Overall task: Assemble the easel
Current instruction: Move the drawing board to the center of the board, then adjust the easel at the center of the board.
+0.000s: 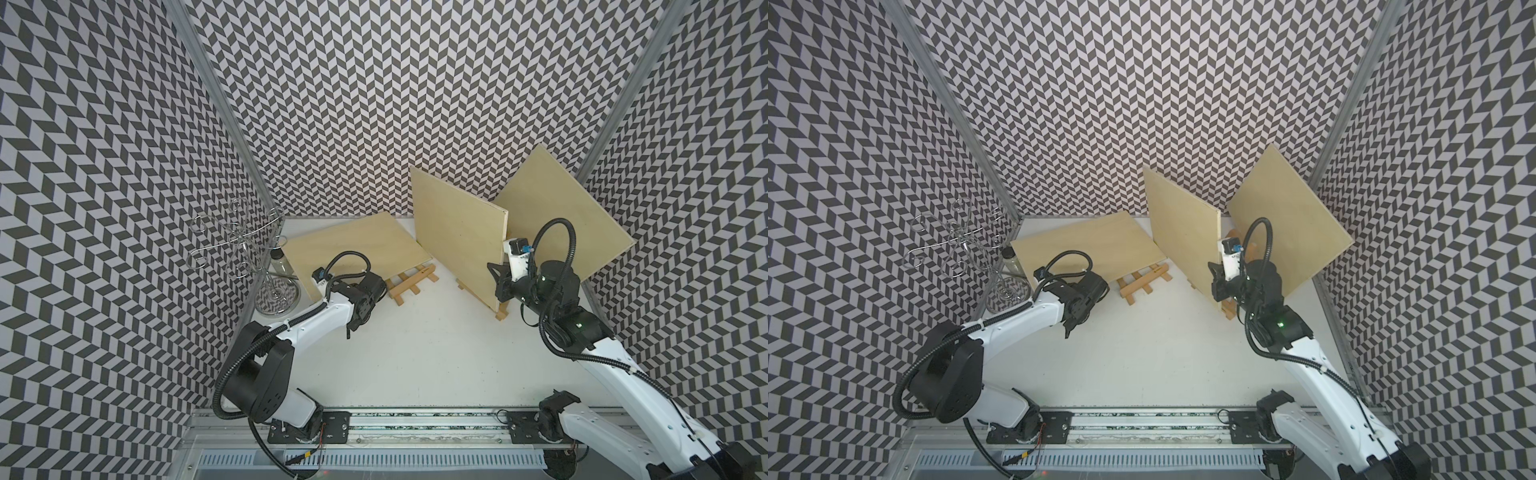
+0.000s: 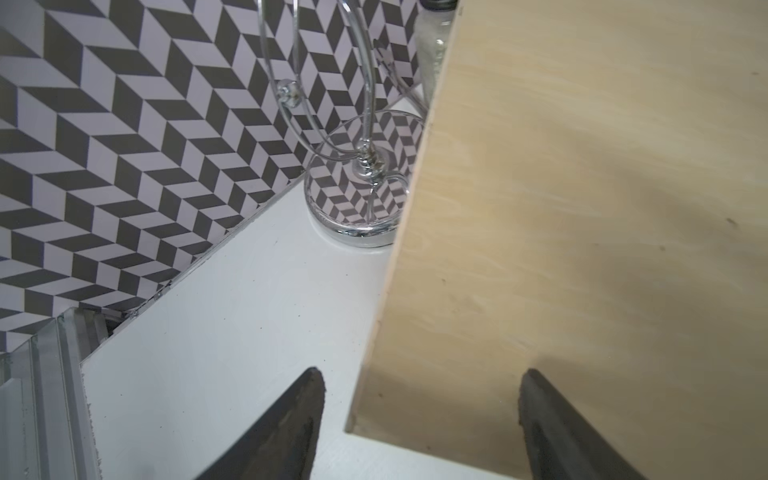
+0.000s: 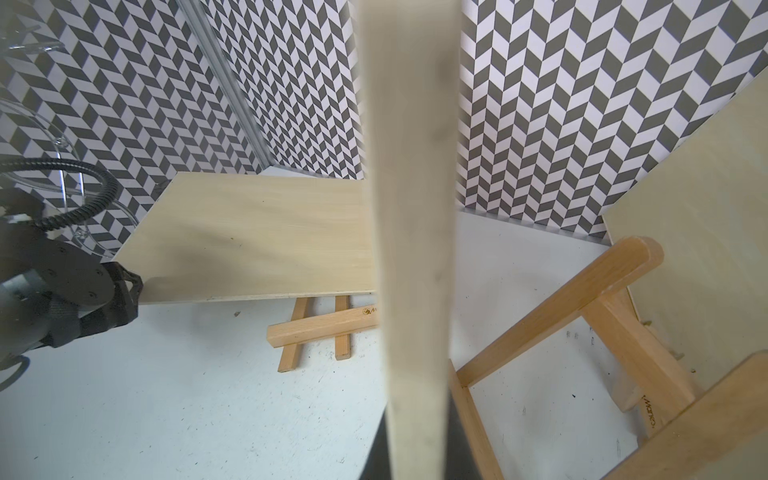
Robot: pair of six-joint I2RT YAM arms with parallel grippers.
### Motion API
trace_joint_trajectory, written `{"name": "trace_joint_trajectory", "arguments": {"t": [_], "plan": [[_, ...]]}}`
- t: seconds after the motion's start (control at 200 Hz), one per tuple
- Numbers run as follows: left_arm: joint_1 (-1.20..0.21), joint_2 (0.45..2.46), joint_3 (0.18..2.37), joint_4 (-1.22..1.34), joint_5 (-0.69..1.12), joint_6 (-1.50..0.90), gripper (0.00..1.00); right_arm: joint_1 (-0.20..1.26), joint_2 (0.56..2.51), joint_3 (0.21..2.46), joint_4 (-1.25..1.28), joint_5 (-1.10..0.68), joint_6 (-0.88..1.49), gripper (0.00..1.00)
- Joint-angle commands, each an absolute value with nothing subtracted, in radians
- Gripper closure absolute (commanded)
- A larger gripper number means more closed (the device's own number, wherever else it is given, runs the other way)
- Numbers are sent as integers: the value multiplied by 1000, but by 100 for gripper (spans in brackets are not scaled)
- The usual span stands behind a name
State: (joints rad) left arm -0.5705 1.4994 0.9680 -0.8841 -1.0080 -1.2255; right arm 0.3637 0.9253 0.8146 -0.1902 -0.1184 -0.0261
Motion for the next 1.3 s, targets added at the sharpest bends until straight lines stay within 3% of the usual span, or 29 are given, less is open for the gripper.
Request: {"name": "trace_joint_trajectory", "arguments": {"t": [0.0, 0.24, 0.436, 0.571, 0.791, 0.971, 1.157, 1.297], "plan": [[-604, 1504, 1034, -952, -1074, -1193, 22, 361, 921, 916, -59, -91, -41, 100], [-641, 1433, 1127, -859, -1072, -1006, 6, 358, 1067, 1110, -192, -72, 8, 100], [-649, 1336, 1154, -693, -918, -790, 1, 356, 1142, 1210, -239, -90, 29, 100], [-652, 1259, 1128, -513, -697, -637, 2, 353, 1173, 1263, -299, -95, 21, 100], [-672, 1200, 1012, -199, -155, -440, 3, 300, 1161, 1295, -382, -121, 22, 100], [-668, 1296, 898, 56, 166, -510, 1, 277, 1160, 1322, -418, -115, 29, 100], [-670, 1504, 907, 271, 285, -737, 1, 265, 1187, 1388, -444, -117, 34, 100], [-678, 1681, 1032, 267, 331, -820, 2, 264, 1192, 1389, -425, -119, 34, 100]]}}
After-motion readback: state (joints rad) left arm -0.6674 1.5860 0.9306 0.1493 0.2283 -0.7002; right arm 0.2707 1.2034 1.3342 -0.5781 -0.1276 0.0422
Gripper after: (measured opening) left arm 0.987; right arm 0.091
